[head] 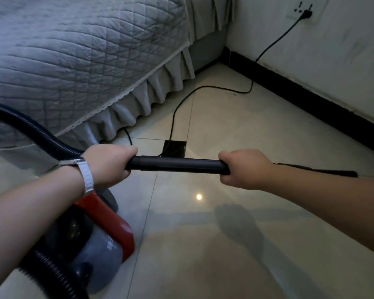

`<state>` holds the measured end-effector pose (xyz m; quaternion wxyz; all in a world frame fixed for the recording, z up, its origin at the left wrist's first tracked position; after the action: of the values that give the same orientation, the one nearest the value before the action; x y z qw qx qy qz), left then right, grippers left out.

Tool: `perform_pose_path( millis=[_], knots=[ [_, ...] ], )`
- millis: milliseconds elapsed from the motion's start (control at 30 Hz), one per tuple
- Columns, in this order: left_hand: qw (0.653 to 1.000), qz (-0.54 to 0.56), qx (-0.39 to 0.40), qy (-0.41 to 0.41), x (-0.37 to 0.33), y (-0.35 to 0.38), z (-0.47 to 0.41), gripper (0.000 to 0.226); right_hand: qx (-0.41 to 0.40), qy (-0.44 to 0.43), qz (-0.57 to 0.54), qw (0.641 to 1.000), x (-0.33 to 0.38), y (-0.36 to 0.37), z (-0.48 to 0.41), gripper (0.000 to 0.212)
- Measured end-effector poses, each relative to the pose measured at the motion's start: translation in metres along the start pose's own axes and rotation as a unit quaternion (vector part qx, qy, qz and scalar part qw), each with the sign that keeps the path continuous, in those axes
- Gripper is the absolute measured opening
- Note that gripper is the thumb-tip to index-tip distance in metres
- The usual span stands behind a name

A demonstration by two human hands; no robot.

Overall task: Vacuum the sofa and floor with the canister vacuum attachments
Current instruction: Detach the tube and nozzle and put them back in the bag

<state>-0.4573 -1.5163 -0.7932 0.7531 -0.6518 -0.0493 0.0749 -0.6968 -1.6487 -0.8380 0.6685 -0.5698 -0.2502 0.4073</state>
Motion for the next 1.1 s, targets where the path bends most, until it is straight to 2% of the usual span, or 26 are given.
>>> perform_pose_path(
  millis=[100,167,333,533,700,867,1100],
  knots=[
    [0.999,0.007,0.014,-0.041,0.018,0.000,0.004,0.018,0.011,-0.005,-0.010,1.000,0.017,-0.003,-0.006,0.018],
    [0.999,0.013,0.024,-0.038,0.014,0.000,0.004,0.017,0.001,-0.005,-0.010,1.000,0.027,-0.012,-0.009,0.017],
    [0.997,0.033,0.025,0.065,-0.048,-0.008,-0.005,0.034,-0.031,-0.018,-0.023,0.999,0.056,-0.038,-0.012,0.020],
    [0.993,0.033,0.016,0.112,-0.101,-0.009,-0.017,0.024,-0.064,-0.059,-0.062,0.994,0.080,-0.053,-0.010,0.028],
    [0.993,0.002,0.008,0.120,-0.088,-0.017,-0.011,0.018,-0.046,-0.074,-0.067,0.994,0.077,-0.047,-0.001,0.027],
    [0.996,-0.021,0.004,0.085,-0.058,-0.020,-0.011,0.024,0.001,-0.031,-0.066,0.997,0.048,-0.036,-0.002,0.016],
    [0.998,-0.032,0.013,0.044,-0.022,-0.023,-0.014,0.019,0.025,0.020,-0.086,0.996,0.025,-0.033,-0.003,0.016]
  ],
)
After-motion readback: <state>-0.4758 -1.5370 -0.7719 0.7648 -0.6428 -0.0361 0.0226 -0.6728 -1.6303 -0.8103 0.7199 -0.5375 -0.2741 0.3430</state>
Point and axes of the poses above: each hand's wrist, its own z-axis away from the middle knuckle, its own y-axis out of the palm, x = y × z, the point moved 8 cm from there along -z, towards the middle knuckle, and after that the axes turned 14 degrees about z, right-handed, at the moved point
